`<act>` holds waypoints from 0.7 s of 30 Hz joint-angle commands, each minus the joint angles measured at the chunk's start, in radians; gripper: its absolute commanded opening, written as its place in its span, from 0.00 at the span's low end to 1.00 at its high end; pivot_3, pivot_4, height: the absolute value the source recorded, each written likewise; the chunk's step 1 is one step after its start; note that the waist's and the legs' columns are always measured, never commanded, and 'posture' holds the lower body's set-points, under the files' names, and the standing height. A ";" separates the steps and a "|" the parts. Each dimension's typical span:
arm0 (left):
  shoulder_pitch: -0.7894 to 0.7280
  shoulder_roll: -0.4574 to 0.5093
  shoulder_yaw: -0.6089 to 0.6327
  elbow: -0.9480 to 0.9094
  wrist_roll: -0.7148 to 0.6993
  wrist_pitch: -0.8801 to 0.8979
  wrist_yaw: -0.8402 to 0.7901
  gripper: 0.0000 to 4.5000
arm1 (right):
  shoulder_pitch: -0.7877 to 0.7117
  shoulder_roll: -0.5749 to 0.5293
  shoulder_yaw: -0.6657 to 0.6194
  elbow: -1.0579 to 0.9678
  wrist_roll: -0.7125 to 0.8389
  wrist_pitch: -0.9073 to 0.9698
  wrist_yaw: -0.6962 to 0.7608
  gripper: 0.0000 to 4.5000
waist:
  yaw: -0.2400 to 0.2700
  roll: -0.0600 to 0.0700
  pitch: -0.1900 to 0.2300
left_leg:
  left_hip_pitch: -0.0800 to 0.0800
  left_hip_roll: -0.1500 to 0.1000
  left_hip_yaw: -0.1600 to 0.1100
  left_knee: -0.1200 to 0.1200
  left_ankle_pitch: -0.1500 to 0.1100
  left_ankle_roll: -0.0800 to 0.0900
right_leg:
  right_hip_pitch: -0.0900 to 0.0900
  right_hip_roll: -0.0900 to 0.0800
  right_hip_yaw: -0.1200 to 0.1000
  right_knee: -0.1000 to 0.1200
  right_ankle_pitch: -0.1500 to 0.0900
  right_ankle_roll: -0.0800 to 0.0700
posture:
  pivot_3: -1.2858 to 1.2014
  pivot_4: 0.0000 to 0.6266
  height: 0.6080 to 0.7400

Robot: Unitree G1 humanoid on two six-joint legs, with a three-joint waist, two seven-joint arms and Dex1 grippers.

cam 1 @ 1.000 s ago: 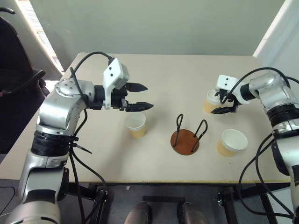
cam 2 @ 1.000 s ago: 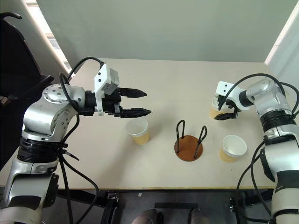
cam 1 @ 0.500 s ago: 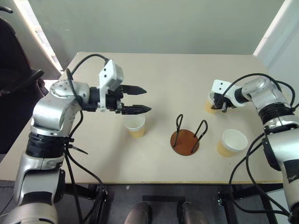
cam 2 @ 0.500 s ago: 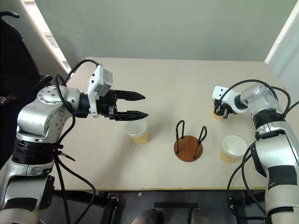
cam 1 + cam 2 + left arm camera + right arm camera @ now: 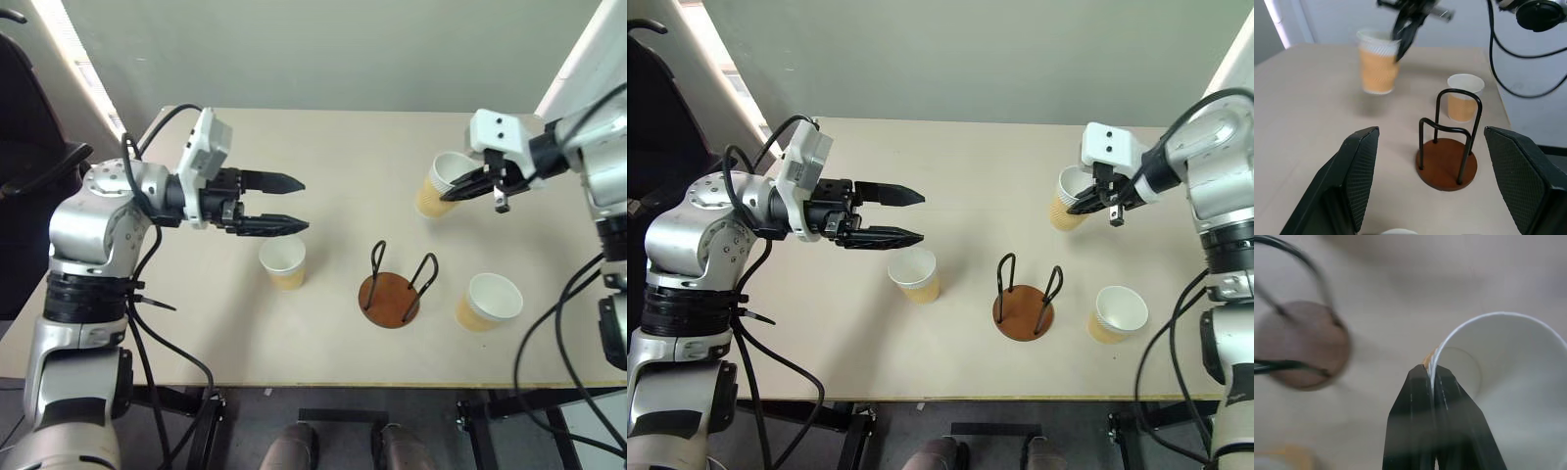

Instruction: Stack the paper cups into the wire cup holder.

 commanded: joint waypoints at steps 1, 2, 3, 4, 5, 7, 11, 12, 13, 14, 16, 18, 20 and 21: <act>-0.020 0.012 0.022 -0.004 -0.013 -0.027 -0.021 0.82 | 0.028 -0.108 -0.005 -0.313 0.159 0.172 0.020 0.00 | -0.001 0.000 0.000 | 0.000 0.000 0.000 0.000 0.000 0.000 | 0.000 0.000 0.000 0.000 0.000 0.000 | 0.52 0.24 1.00; -0.021 0.012 0.021 0.000 -0.012 -0.030 -0.027 0.82 | 0.039 -0.138 0.001 -0.379 0.198 0.209 0.020 0.00 | -0.001 0.000 0.000 | 0.000 0.000 0.000 0.000 0.000 0.000 | 0.000 0.000 0.000 -0.001 0.000 0.000 | 0.52 0.24 1.00; -0.026 0.011 0.019 0.005 -0.015 -0.032 -0.037 0.82 | 0.050 -0.164 0.006 -0.437 0.230 0.237 0.020 0.00 | -0.002 0.000 0.000 | 0.000 0.000 0.000 0.000 0.000 0.001 | 0.000 0.000 0.001 -0.001 -0.001 0.001 | 0.52 0.24 1.00; -0.030 0.010 0.019 0.009 -0.017 -0.033 -0.044 0.82 | 0.057 -0.181 0.007 -0.473 0.249 0.257 0.020 0.00 | -0.003 0.000 0.000 | 0.000 0.000 0.000 0.001 0.000 0.001 | 0.000 0.000 0.001 -0.002 -0.002 0.001 | 0.52 0.24 1.00; -0.038 0.013 0.012 0.017 -0.015 -0.033 -0.061 0.82 | 0.057 -0.180 0.006 -0.503 0.256 0.280 0.020 0.00 | -0.004 0.000 0.000 | 0.000 0.000 0.000 0.002 0.000 0.001 | 0.000 0.000 0.001 -0.003 -0.003 0.001 | 0.52 0.24 1.00; -0.049 0.015 -0.001 0.030 -0.006 -0.040 -0.083 0.82 | 0.059 -0.173 0.003 -0.539 0.271 0.315 0.015 0.00 | -0.006 0.000 0.000 | 0.001 0.000 0.000 0.002 0.001 0.001 | 0.000 0.000 0.001 -0.001 -0.005 -0.001 | 0.52 0.24 1.00; -0.061 0.013 -0.015 0.055 0.015 -0.060 -0.104 0.82 | 0.068 -0.158 0.008 -0.570 0.292 0.346 -0.005 0.00 | -0.007 0.000 0.000 | 0.002 0.000 0.000 0.002 0.002 0.002 | 0.000 0.000 0.002 0.001 -0.006 -0.005 | 0.52 0.24 1.00; -0.064 0.013 -0.018 0.060 0.018 -0.064 -0.108 0.82 | 0.069 -0.147 0.014 -0.577 0.298 0.354 -0.011 0.00 | -0.007 0.000 0.000 | 0.002 0.000 0.000 0.002 0.002 0.002 | 0.000 0.000 0.001 0.002 -0.005 -0.005 | 0.52 0.24 1.00; -0.066 0.013 -0.021 0.063 0.021 -0.067 -0.111 0.82 | 0.071 -0.140 0.017 -0.580 0.303 0.359 -0.016 0.00 | -0.008 0.000 0.000 | 0.002 0.000 0.000 0.002 0.003 0.003 | 0.000 0.000 0.001 0.002 -0.004 -0.007 | 0.52 0.24 1.00; -0.066 0.013 -0.024 0.065 0.023 -0.071 -0.113 0.82 | 0.076 -0.131 0.025 -0.584 0.303 0.356 -0.021 0.00 | -0.008 0.000 0.000 | 0.002 0.000 0.000 0.002 0.003 0.003 | 0.000 0.000 0.001 0.002 -0.004 -0.007 | 0.52 0.24 1.00; -0.066 0.014 -0.025 0.066 0.026 -0.074 -0.115 0.82 | 0.084 -0.117 0.039 -0.587 0.297 0.347 -0.030 0.00 | -0.009 0.000 0.000 | 0.002 0.000 0.000 0.003 0.004 0.004 | 0.000 0.000 0.001 0.001 -0.002 -0.007 | 0.52 0.24 1.00; -0.063 0.014 -0.025 0.066 0.029 -0.076 -0.116 0.82 | 0.095 -0.107 0.054 -0.583 0.283 0.326 -0.037 0.00 | -0.009 0.000 0.000 | 0.002 0.000 0.000 0.003 0.005 0.005 | 0.000 0.000 0.001 0.001 -0.002 -0.007 | 0.52 0.24 1.00; -0.061 0.015 -0.025 0.062 0.031 -0.076 -0.115 0.82 | 0.108 -0.104 0.070 -0.577 0.267 0.299 -0.040 0.00 | -0.009 0.000 0.000 | 0.002 0.000 0.000 0.003 0.005 0.005 | 0.000 0.000 0.001 0.001 -0.001 -0.007 | 0.52 0.24 1.00; -0.060 0.016 -0.025 0.061 0.032 -0.076 -0.114 0.82 | 0.111 -0.103 0.075 -0.575 0.262 0.289 -0.041 0.00 | -0.009 0.000 0.000 | 0.001 0.000 0.000 0.003 0.006 0.005 | 0.000 0.000 0.001 0.001 -0.001 -0.007 | 0.52 0.24 1.00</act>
